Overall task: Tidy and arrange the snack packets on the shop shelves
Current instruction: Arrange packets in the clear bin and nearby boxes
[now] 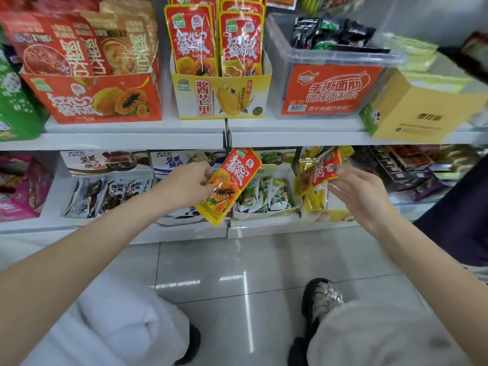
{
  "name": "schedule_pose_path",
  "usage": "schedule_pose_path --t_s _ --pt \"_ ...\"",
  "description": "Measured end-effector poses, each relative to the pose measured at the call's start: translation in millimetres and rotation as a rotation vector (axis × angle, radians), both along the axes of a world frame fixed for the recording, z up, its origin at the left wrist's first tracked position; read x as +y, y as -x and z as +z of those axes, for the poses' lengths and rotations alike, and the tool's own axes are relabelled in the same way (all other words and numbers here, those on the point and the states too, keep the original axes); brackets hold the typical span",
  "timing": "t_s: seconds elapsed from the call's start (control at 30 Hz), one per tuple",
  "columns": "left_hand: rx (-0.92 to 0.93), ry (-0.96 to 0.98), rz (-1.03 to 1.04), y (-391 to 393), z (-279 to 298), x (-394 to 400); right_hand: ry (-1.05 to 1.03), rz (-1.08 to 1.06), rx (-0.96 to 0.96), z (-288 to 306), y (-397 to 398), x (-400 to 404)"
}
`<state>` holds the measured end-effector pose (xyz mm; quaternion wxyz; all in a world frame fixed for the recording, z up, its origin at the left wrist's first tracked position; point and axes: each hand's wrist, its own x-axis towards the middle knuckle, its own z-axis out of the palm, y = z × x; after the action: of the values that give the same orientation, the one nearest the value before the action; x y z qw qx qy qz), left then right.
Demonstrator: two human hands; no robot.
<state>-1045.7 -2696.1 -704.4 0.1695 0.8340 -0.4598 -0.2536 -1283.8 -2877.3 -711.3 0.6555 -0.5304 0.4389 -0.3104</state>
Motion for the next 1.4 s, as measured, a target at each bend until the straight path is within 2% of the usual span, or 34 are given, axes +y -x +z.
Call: schedule_pose_path --t_s 0.17,0.27,0.33,0.43,0.5,0.63,0.73,0.83,0.97,1.03,1.13,1.2,1.4 --pt "0.266 0.054 0.018 8.8 14.0 7.2 0.672 0.04 0.502 24.7 31.3 15.8" --pt "0.339 -0.054 -0.068 10.0 22.9 19.2 0.896 0.1 0.457 46.4 30.0 33.3" --pt "0.32 -0.096 -0.112 8.4 26.5 26.9 0.807 0.17 0.303 66.1 22.5 46.4" --pt "0.406 0.058 -0.003 3.3 28.7 33.2 0.486 0.25 0.067 87.2 -0.2 64.1" --pt "0.547 0.16 0.075 5.2 35.0 36.2 0.371 0.274 0.01 94.1 -22.0 71.7" --pt "0.817 0.298 0.208 8.5 50.8 44.6 0.435 0.258 0.041 108.7 -64.5 79.8" --pt "0.928 0.412 0.2 2.7 61.4 56.8 0.506 0.25 0.089 118.5 -91.8 87.5" --pt "0.899 0.508 0.207 -3.1 67.9 67.8 0.554 0.206 0.075 127.3 -115.6 99.7" --pt "0.771 0.646 0.348 -22.1 72.1 75.9 0.714 0.109 0.064 140.0 -136.6 105.1" --pt "0.691 0.727 0.424 -30.9 76.3 77.4 0.612 0.166 0.068 143.9 -145.8 103.7" --pt "0.507 0.778 0.38 -38.3 79.5 73.8 0.257 0.451 0.015 143.1 -159.1 114.7" --pt "0.442 0.765 0.328 -37.6 82.5 73.2 0.223 0.515 0.01 137.9 -165.8 120.8" --pt "0.255 0.581 0.142 -27.6 83.1 74.8 0.105 0.522 0.054 132.0 -165.5 121.0"
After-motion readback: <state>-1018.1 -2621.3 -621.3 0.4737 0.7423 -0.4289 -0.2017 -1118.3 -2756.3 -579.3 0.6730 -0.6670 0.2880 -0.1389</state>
